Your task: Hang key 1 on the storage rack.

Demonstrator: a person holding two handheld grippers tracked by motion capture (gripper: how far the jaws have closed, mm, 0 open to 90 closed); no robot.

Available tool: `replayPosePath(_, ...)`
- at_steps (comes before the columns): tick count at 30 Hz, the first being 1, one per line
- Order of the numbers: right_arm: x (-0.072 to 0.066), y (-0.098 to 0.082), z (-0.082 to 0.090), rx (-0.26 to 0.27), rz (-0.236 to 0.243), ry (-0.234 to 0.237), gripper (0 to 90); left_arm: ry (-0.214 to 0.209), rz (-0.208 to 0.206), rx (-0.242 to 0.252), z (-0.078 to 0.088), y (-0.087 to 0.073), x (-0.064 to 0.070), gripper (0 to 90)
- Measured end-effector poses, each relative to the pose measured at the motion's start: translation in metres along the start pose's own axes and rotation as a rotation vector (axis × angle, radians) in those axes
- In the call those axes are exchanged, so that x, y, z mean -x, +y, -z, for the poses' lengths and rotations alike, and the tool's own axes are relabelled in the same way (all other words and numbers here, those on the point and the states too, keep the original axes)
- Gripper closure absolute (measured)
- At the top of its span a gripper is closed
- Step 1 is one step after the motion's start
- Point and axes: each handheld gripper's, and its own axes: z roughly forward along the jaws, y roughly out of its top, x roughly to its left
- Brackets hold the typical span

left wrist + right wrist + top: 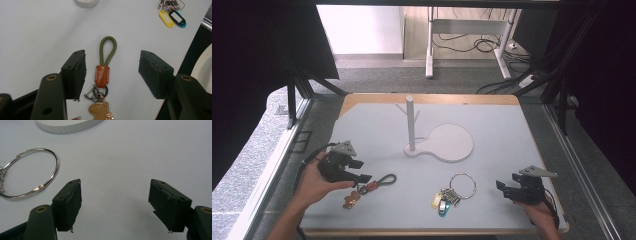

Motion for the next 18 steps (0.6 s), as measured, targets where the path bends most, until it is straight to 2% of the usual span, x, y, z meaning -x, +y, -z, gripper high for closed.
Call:
replayPosePath(10,-0.003,-0.001,-0.002,-0.006,0.007,-0.004,27.3,-0.001,-0.022,-0.036,0.006,0.011,0.002,41.1)
replayPosePath(18,-0.002,-0.002,-0.002,-0.008,0.009,-0.004,27.3,-0.002,-0.043,-0.093,-0.006,0.020,0.008,42.2)
